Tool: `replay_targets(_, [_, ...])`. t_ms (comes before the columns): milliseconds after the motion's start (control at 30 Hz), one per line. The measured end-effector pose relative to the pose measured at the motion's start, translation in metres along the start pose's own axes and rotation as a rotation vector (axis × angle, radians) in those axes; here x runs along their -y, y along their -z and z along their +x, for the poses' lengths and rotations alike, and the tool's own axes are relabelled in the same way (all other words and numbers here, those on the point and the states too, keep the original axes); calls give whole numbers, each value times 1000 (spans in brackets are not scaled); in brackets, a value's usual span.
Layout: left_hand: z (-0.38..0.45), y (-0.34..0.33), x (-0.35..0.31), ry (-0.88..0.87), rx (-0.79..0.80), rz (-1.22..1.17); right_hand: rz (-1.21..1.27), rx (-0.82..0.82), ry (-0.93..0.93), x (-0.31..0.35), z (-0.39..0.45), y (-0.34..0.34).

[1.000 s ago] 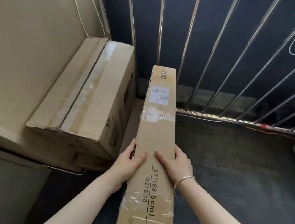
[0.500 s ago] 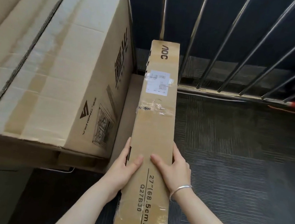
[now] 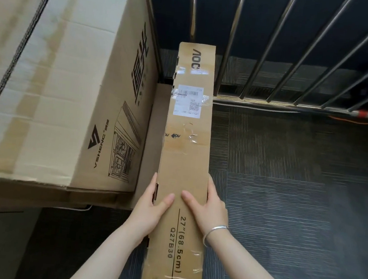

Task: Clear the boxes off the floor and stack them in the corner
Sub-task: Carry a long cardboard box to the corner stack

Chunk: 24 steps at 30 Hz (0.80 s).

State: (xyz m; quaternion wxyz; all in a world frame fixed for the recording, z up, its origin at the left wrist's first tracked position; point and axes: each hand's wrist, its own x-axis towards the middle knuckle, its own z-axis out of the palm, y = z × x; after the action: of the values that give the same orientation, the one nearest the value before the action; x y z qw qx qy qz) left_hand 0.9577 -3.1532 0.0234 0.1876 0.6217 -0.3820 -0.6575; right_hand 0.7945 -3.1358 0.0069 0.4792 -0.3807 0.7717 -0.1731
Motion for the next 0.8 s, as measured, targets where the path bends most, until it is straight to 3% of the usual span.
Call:
replay_targets(233, [-58,-9,-46,66,-109,110,190,38,-167,14,-50,39])
replay_targets(500, [-172,-32,-104,178,40,155,311,-19,-319,18,-172,111])
replay_targets(800, [-283,-119,-210,-105,166,354,552,-231,-218,25,-285,218])
